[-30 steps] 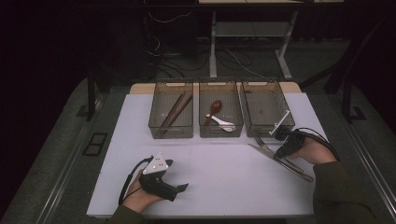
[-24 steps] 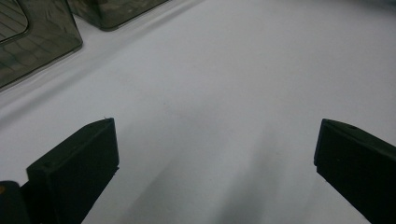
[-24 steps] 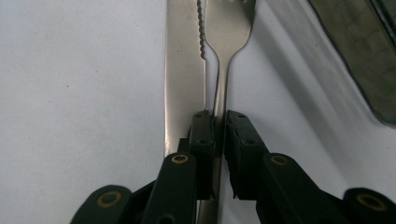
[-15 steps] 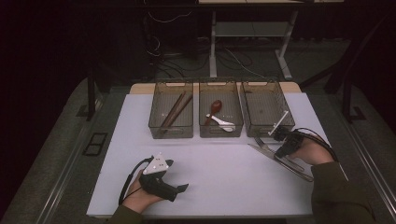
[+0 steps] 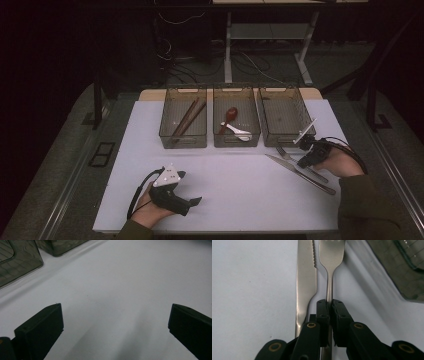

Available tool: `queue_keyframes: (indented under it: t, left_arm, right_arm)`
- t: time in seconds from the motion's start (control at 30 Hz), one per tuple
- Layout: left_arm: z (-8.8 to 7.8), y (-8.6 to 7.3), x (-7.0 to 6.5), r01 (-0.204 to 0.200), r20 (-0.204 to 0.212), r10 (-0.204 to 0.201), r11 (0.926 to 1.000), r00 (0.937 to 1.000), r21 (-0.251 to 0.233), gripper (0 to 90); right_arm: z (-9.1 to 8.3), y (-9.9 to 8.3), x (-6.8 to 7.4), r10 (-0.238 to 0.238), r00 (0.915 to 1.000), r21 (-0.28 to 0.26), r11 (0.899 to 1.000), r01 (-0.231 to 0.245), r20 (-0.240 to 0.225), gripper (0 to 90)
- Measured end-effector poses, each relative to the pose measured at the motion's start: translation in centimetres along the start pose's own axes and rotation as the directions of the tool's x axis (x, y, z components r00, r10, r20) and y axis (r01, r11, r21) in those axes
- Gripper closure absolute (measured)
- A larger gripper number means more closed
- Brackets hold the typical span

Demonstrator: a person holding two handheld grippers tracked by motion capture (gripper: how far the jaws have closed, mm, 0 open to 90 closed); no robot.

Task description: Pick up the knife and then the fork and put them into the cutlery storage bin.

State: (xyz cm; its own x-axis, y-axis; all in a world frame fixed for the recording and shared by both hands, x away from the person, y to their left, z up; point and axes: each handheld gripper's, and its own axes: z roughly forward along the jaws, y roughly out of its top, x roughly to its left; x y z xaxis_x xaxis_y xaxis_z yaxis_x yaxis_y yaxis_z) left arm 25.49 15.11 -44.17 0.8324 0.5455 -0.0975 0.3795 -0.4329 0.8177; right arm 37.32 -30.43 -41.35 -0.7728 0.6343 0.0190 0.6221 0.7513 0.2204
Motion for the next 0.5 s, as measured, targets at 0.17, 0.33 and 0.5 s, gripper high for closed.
queue_keyframes:
  t: [0.17, 0.33, 0.5]
  left_arm:
    - [0.0, 0.0, 0.0, 0.001, 0.0, -0.001, 1.0, 1.0, -0.001, 0.0]
    - [-0.1, 0.0, 0.1, 0.003, -0.001, -0.003, 1.0, 1.0, -0.006, 0.0]
    - [-0.1, -0.1, 0.1, 0.003, -0.003, -0.003, 1.0, 1.0, -0.009, 0.0]
  right_arm:
    - [-1.0, -0.4, 0.0, 0.006, 0.9998, -0.073, 0.997, -0.007, -0.016, 84.0]
    - [-1.9, -0.7, -0.2, 0.009, 0.9997, -0.135, 0.991, -0.012, -0.022, 84.0]
    - [-2.3, -0.9, -0.4, 0.016, 0.9996, -0.177, 0.984, -0.02, -0.024, 84.0]
